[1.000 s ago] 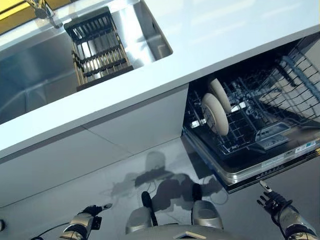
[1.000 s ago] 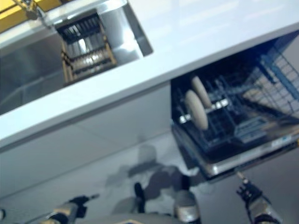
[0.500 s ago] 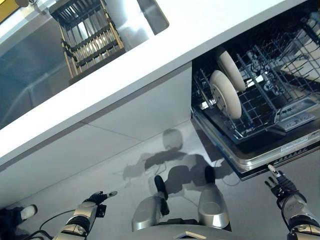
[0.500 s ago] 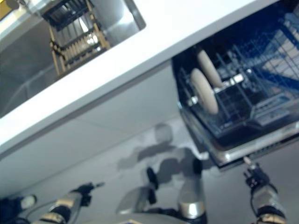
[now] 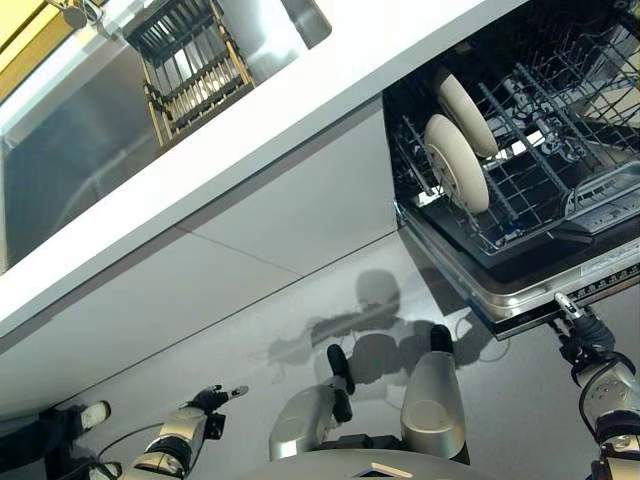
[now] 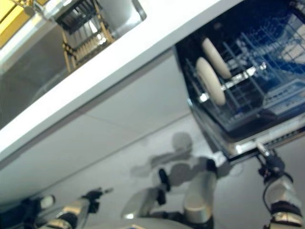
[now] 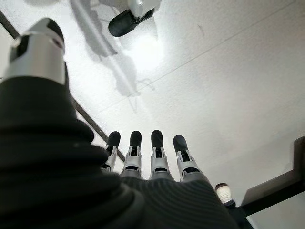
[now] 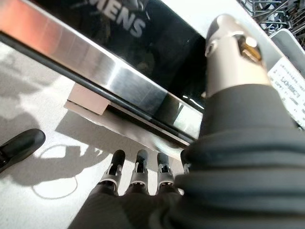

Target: Take plates into dishwasher

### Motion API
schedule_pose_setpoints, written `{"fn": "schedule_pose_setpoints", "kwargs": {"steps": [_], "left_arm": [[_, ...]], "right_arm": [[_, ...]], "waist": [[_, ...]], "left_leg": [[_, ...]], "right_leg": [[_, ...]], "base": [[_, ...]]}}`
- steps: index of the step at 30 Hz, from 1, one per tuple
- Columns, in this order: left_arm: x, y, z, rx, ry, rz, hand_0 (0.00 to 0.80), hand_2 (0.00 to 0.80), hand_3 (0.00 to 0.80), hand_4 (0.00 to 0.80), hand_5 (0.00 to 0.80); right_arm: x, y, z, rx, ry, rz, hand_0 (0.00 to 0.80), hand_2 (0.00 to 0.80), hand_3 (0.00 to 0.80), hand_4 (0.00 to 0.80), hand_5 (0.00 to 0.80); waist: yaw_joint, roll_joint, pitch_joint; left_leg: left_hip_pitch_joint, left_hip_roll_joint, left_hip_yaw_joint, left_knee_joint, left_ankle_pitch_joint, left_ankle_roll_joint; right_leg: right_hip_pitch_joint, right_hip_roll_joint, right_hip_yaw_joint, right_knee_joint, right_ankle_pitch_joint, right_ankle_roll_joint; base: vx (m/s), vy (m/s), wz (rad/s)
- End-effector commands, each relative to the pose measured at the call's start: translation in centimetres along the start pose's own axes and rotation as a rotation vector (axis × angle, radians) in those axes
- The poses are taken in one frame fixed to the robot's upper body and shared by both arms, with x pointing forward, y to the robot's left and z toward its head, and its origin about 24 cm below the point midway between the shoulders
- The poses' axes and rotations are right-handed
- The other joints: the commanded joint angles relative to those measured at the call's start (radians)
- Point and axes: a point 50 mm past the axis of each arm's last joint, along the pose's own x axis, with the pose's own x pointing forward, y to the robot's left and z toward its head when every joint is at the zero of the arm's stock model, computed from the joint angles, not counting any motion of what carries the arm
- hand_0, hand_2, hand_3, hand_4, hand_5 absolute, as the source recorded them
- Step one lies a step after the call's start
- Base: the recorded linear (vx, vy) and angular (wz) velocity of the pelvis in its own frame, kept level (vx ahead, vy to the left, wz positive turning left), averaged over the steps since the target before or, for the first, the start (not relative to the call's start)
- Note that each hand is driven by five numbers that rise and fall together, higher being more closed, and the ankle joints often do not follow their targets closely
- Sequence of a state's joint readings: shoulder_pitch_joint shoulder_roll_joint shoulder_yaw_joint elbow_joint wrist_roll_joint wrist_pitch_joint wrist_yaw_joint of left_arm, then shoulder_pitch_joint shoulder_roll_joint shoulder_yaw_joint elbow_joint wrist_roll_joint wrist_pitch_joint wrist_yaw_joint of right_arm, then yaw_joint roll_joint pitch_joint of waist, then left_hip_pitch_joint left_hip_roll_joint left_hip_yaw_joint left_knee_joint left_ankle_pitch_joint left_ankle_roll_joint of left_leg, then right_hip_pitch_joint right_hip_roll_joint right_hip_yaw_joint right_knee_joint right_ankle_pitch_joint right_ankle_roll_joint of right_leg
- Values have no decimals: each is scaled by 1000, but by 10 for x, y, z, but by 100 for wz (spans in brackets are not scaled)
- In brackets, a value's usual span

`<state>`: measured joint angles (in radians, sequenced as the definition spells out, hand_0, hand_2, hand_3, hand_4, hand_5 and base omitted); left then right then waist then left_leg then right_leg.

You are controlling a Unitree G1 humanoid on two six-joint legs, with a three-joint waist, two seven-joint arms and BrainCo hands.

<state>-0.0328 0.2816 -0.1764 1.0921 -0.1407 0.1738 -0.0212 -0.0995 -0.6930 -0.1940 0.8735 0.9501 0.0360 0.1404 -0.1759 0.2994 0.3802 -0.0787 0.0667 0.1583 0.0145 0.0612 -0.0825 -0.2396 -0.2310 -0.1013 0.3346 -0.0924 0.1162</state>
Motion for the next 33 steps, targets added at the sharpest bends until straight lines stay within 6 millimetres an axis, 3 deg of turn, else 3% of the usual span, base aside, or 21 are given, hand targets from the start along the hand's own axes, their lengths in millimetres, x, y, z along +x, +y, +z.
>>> {"fn": "schedule_pose_setpoints", "kwargs": {"steps": [1,11,18,25,30,33], "left_arm": [[-1,5,-21,97,60,9,0,0,0,0,0],[-3,9,-26,166,76,30,0,0,0,0,0],[-4,17,-28,195,86,40,0,0,0,0,0],[-5,29,-30,203,115,69,0,0,0,0,0],[-7,41,-35,198,147,114,0,0,0,0,0],[-9,46,-41,161,161,142,0,0,0,0,0]], "right_arm": [[8,131,117,34,-429,536,0,0,0,0,0],[-13,183,135,12,-526,752,0,0,0,0,0],[-22,198,151,14,-563,791,0,0,0,0,0],[-22,204,151,11,-542,778,0,0,0,0,0],[-8,193,123,-79,-428,687,0,0,0,0,0],[2,184,95,-237,-331,602,0,0,0,0,0]], "waist": [[91,-37,-93],[128,-77,-145],[154,-119,-177],[178,-156,-202],[199,-194,-223],[219,-213,-226]], "left_leg": [[-61,36,-18,157,-37,-32],[2,61,-15,126,-31,-36],[36,75,-29,124,-40,-40],[51,84,-46,125,-45,-43],[64,95,-67,90,-26,-52],[58,95,-108,40,8,-60]], "right_leg": [[27,-16,-40,131,-137,-93],[134,-4,-88,66,-118,-74],[206,7,-119,35,-117,-72],[252,23,-140,13,-116,-74],[293,55,-160,-25,-112,-77],[320,96,-151,-78,-102,-84]], "base": [[107,-8,0],[62,-50,-1],[41,-60,6],[10,-57,16],[-19,-109,21],[-39,-156,34]]}}
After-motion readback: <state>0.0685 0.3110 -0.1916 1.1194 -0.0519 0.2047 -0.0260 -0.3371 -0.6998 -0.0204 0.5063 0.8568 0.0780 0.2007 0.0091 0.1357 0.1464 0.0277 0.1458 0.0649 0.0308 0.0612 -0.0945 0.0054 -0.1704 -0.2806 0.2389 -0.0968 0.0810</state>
